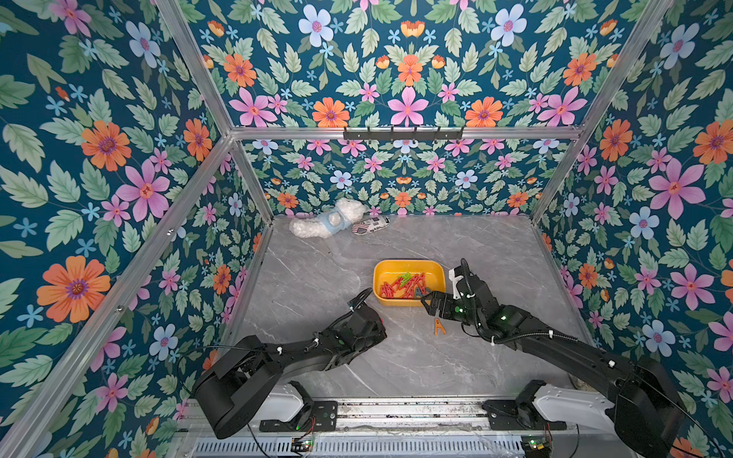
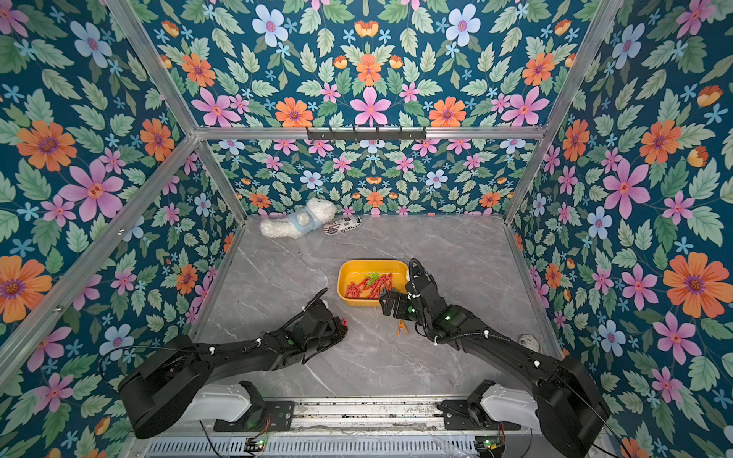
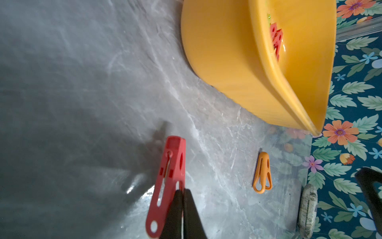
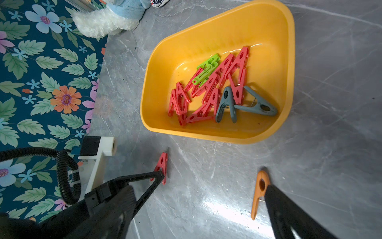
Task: Take the clothespins out of the storage box
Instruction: Place the clothespin at the center of the board.
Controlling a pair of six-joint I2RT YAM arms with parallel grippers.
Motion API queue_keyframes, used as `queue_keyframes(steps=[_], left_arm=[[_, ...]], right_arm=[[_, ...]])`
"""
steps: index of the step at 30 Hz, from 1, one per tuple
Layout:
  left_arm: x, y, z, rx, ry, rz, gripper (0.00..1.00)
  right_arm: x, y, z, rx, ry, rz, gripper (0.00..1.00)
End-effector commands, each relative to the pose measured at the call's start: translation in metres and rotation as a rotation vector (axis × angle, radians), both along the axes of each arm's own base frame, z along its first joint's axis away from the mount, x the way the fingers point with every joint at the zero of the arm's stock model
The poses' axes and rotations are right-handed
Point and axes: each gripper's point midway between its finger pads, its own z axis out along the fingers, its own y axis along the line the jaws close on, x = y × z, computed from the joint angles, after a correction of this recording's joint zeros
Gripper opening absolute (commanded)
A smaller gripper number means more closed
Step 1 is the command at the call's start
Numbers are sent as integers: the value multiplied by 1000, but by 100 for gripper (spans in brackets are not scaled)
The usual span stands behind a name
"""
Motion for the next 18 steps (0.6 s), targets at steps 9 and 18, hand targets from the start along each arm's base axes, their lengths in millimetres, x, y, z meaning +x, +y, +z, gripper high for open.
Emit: queue_keyframes(steps=[9, 18], left_arm=[[1, 4, 1, 48, -4, -10, 20], [11, 11, 34, 167, -71, -48, 25]], right_arm=[[3, -6, 3, -21, -15, -28, 99], [11, -7, 12, -58, -43, -41, 99]])
